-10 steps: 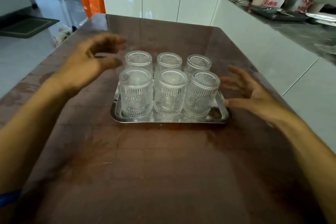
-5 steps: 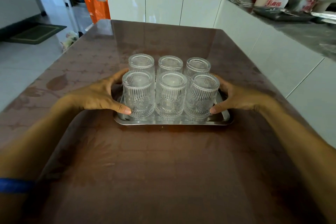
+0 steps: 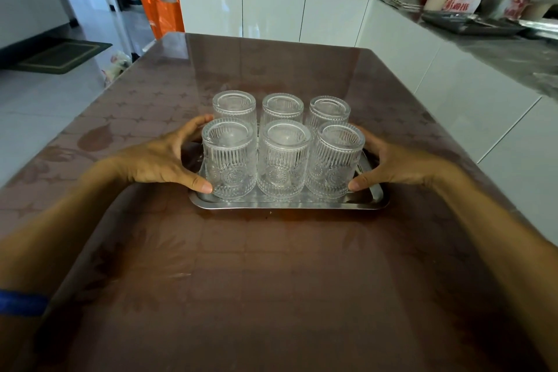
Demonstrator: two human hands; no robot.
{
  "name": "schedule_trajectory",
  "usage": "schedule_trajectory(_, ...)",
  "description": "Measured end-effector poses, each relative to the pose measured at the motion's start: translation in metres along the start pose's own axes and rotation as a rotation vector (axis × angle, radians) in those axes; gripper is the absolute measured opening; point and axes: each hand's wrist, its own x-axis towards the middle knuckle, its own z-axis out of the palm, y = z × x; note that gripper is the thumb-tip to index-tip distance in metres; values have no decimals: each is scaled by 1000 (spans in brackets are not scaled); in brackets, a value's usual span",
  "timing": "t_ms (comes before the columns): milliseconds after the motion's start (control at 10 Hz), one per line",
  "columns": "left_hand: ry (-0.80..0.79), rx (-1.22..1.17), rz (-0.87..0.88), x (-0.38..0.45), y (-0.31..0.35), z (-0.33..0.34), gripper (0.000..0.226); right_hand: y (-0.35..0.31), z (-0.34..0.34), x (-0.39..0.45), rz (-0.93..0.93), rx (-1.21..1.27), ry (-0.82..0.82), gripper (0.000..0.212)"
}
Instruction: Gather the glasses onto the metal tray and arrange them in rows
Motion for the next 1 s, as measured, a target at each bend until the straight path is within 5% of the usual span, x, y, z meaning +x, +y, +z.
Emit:
schedule_trajectory(100,59,-15,21,-13,6,-11,115,-2,-10,-13,1,-11,31,122)
schedule_trajectory(200,344,-25,156,-22,32,-23,69,-28,-30,-28,-97,61,343,98)
schedule_trajectory(300,425,100,186,-11,57,-19,59,-50,-33,-19,-191,0,414,80)
schedule_trajectory(400,338,338,188,9,77,-6,56,-65,-20,7,-176,-230,331,70)
schedule_trajectory(600,332,367,126,16,73,-5,51,-57,-10,16,-165,-199,394,43)
schedule_trajectory(1000,270,577,272,42,114,29,66,-109,13,17,-331,-290,570,40)
